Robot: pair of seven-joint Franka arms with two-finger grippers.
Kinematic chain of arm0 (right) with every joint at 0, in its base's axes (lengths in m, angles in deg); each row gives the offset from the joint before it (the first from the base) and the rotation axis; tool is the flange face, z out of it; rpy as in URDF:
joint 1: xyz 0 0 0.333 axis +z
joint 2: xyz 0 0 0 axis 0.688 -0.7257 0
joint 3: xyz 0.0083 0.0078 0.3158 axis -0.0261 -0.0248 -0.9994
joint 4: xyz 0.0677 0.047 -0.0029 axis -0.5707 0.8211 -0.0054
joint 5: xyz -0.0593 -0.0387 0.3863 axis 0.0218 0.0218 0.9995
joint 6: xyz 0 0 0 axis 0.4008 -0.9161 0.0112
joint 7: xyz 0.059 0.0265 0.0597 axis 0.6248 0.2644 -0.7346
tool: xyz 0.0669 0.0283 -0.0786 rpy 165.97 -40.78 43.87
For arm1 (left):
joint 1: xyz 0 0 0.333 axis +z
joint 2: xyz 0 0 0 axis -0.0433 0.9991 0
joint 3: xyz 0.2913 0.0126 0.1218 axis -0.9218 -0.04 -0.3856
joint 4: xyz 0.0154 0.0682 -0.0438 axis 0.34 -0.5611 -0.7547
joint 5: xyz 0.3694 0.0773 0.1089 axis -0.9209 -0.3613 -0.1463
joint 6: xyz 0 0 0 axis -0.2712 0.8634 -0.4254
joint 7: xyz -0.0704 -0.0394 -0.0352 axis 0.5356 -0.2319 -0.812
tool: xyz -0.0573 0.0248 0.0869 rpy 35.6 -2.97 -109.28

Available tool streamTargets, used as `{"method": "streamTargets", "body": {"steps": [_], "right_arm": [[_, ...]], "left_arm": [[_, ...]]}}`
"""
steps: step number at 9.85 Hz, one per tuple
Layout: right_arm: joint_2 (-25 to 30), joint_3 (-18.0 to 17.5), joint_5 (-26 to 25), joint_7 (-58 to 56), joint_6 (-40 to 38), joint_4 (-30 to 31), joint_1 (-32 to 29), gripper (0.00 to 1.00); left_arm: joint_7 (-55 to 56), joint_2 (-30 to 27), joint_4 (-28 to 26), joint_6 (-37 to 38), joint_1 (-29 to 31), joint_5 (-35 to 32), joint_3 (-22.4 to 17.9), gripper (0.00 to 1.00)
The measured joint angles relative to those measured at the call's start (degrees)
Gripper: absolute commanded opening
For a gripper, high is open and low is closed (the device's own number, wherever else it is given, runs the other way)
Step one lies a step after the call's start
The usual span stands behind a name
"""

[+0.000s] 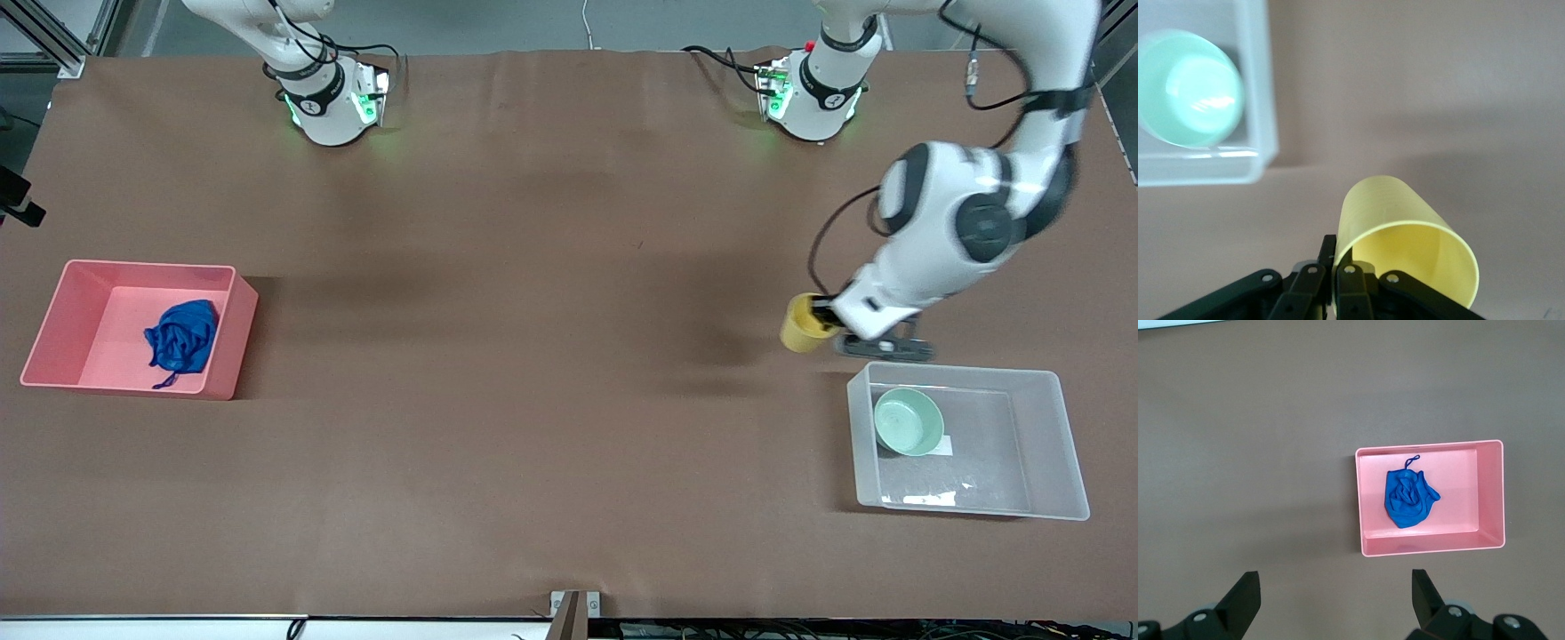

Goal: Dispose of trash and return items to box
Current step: 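Carry the yellow cup into the green bowl in the clear bin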

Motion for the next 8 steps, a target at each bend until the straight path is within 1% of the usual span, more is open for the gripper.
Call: {"method": "streamTargets", "body": {"steps": [1,2,3,5,6,8], "right_arm": [[0.0,0.0,0.0,0.0,0.0,0.0,0.0,1.00],[0.0,0.0,0.0,0.0,0.0,0.0,0.0,1.00],[0.0,0.0,0.0,0.0,0.0,0.0,0.0,1.00],[0.0,0.0,0.0,0.0,0.0,0.0,0.0,1.00],[0.0,0.1,0.0,0.0,0.0,0.0,0.0,1.00],[0.0,0.1,0.0,0.0,0.0,0.0,0.0,1.00]], "left_arm": [[-3.3,0.8,3.7,0.7,0.3,0.0,-3.4,0.00],[-5.8,3.0,7.1,0.8,0.5,0.0,-6.2,0.00],[-8.1,6.4,10.5,0.8,0.6,0.0,-8.5,0.00],[-12.0,15.3,17.9,0.7,0.7,0.0,-11.6,0.00],[-13.3,19.2,20.6,0.7,0.8,0.0,-12.7,0.00],[-15.0,23.5,22.4,0.7,1.9,0.0,-13.8,0.03]]}}
